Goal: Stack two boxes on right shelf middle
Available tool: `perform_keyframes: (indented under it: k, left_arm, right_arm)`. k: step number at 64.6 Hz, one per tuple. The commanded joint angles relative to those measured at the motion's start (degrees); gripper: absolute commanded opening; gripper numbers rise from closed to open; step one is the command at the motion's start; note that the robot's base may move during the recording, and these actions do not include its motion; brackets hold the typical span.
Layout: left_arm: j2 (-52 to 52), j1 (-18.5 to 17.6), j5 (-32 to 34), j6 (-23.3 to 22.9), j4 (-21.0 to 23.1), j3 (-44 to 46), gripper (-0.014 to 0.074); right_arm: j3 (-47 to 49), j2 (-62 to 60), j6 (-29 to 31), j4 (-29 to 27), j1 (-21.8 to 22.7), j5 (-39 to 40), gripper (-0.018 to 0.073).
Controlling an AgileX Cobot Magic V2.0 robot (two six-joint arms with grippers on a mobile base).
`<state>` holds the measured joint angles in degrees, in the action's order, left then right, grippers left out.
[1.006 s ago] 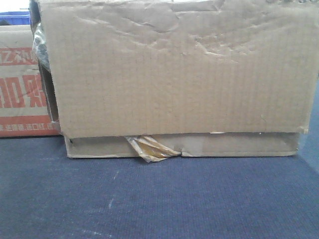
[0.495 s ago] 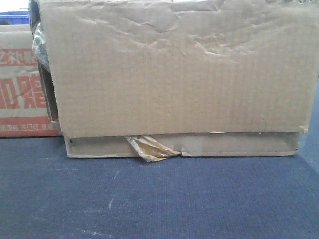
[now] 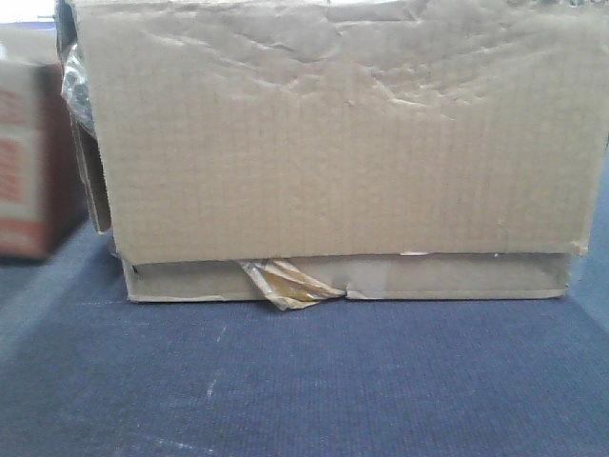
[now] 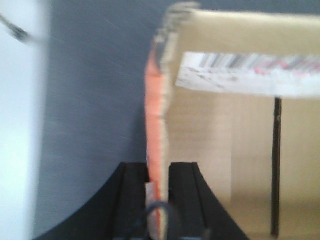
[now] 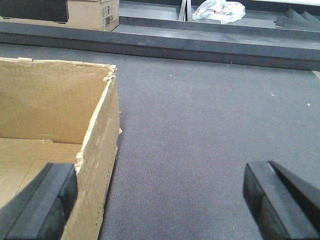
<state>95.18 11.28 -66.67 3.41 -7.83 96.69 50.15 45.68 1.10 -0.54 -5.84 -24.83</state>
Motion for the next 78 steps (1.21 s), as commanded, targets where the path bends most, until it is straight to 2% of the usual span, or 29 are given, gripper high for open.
perform_keyframes:
  k: [1, 5, 13, 22, 34, 45, 52, 59, 70, 78]
  left_arm:
    - [-4.46, 0.34, 0.69, -1.86, -0.13, 3.5, -0.0111]
    - [-7.12, 0.34, 0.57, -3.74, 0.7, 7.49, -0.0111]
    - [-10.17, -0.11, 0.57, -3.84, 6.15, 14.3, -0.0111]
    - [-11.0, -4.41, 0.0, -4.77, 9.9, 21.21, -0.0111]
    - [-10.61, -17.55, 2.04, -10.16, 9.4, 24.22, -0.0111]
    - [-5.98, -29.88, 2.99, -16.82, 4.2, 24.22, -0.0111]
    - [-1.93, -34.54, 3.26, -19.01, 3.14, 24.22, -0.0111]
    - [2.31, -36.67, 3.66, -21.5, 0.97, 24.22, -0.0111]
    - [8.47, -36.66, 3.66, -24.97, -0.11, 24.22, -0.0111]
    - [11.75, -36.66, 3.66, -24.98, -0.11, 24.22, -0.0111]
  right_arm:
    - [0.5, 0.02, 0.52, 0.09, -0.13, 0.74, 0.055]
    - [0.5, 0.02, 0.52, 0.09, -0.13, 0.74, 0.055]
    - [0.5, 0.02, 0.52, -0.02, -0.13, 0.43, 0.055]
    - [0.5, 0.02, 0.52, -0.06, -0.13, 0.01, 0.055]
    - [0.5, 0.02, 0.52, -0.16, -0.13, 0.01, 0.055]
    - [0.5, 0.02, 0.52, -0.25, -0.13, -0.21, 0.055]
    - [0.5, 0.02, 0.52, -0.19, -0.13, -0.43, 0.055]
    - [0.5, 0.02, 0.52, -0.19, -0.13, -0.65, 0.055]
    - [0.5, 0.02, 0.52, -0.19, -0.28, -0.89, 0.055]
    - [0.5, 0.02, 0.52, -0.19, -1.31, -0.89, 0.055]
